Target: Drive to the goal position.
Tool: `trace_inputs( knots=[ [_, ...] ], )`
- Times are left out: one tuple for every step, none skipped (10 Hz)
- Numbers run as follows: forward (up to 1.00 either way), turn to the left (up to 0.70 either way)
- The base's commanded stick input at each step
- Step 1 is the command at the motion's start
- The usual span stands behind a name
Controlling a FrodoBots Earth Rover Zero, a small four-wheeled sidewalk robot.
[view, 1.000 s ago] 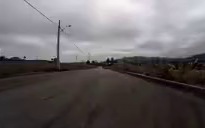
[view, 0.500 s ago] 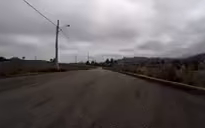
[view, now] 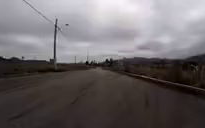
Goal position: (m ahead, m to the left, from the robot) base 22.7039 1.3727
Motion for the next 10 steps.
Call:
trace_inputs(
  knots=[
    [0.70,0.00],
    [0.70,0.00],
    [0.70,0.00],
    [0.70,0.00],
    [0.70,0.00],
    [0.70,0.00],
    [0.70,0.00],
    [0.70,0.00],
    [0.70,0.00],
    [0.70,0.00]
  ],
)
